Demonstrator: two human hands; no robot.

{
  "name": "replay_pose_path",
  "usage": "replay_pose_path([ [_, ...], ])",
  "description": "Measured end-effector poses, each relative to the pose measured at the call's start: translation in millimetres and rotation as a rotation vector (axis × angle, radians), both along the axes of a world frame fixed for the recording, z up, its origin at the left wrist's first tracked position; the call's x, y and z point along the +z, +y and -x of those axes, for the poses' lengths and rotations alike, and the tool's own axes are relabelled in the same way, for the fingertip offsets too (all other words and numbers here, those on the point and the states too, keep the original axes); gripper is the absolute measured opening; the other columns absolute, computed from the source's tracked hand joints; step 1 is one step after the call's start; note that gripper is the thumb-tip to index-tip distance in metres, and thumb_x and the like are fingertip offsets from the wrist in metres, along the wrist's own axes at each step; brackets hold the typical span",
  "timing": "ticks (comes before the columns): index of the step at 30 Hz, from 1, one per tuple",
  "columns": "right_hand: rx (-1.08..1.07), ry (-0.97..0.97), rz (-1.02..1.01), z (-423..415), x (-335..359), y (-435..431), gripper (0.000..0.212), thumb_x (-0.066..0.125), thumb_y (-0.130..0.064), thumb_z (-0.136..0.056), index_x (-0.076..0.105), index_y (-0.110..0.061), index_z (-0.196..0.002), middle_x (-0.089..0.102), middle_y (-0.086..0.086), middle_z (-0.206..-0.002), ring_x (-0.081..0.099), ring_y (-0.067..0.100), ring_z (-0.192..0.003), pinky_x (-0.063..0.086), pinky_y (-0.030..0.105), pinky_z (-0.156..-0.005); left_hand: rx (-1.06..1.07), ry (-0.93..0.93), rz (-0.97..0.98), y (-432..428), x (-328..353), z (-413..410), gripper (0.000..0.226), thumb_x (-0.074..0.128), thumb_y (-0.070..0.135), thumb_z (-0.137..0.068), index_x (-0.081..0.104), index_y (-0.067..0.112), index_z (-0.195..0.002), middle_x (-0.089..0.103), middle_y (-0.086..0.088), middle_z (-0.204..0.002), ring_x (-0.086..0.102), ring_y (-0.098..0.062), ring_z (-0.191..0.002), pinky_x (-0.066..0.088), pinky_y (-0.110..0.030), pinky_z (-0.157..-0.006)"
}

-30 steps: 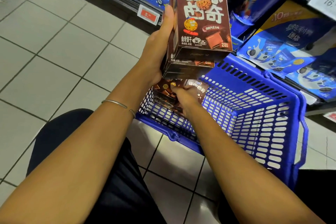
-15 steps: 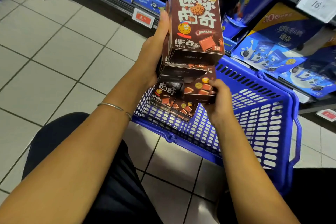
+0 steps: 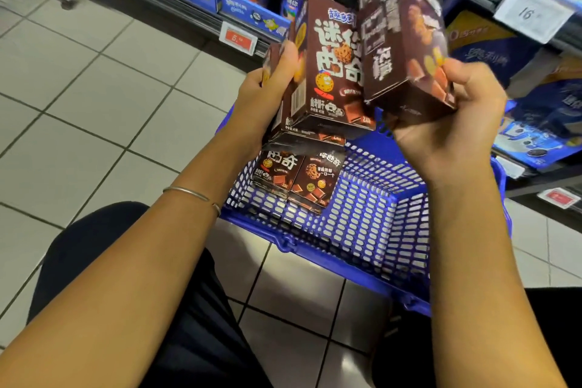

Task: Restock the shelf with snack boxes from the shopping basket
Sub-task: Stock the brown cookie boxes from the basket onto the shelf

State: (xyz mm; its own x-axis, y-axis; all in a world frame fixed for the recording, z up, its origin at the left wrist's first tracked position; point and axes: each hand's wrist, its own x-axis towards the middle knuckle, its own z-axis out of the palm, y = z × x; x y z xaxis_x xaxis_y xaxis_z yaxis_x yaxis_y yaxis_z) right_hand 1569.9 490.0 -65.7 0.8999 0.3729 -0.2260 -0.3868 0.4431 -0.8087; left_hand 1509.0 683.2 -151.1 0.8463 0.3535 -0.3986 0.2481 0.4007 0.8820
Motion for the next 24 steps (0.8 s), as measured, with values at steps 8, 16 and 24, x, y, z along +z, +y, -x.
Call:
replay_pose_path([
  [8, 0.090, 0.015, 0.111, 12.7, -11.2, -0.2, 0.058, 0.054, -0.016, -0.091, 0.047, 0.005, -0.144, 0.063, 0.017, -0.121, 0.059, 0.035, -0.113, 0.043, 0.060, -0.110, -0.037, -0.031, -0.052, -8.8, -3.3, -4.4, 0.080, 0.063, 0.072, -0.089, 0.053, 0.013, -0.141, 0.079, -0.008, -0.116, 0.079, -0.024, -0.101, 0.063, -0.043, -0.090],
  [16, 0.175, 0.098, 0.077, -0.5, -18.1, -20.5, 0.033, 0.050, -0.018, -0.097, 0.063, -0.004, -0.124, 0.074, 0.012, -0.106, 0.071, 0.031, -0.099, 0.055, 0.052, -0.094, -0.053, -0.003, -0.109, -21.6, -1.5, -13.5, 0.082, 0.062, 0.075, -0.087, 0.058, 0.012, -0.139, 0.080, -0.008, -0.112, 0.079, -0.023, -0.100, 0.064, -0.041, -0.087],
  [24, 0.268, 0.139, 0.233, -17.3, 13.5, -33.5, 0.038, 0.058, -0.020, -0.094, 0.061, -0.004, -0.128, 0.075, 0.008, -0.100, 0.073, 0.027, -0.090, 0.059, 0.046, -0.085, -0.003, 0.071, 0.000, -48.5, 19.0, -5.8, 0.084, 0.060, 0.081, -0.081, 0.066, 0.019, -0.136, 0.075, -0.011, -0.127, 0.073, -0.030, -0.117, 0.053, -0.053, -0.107],
])
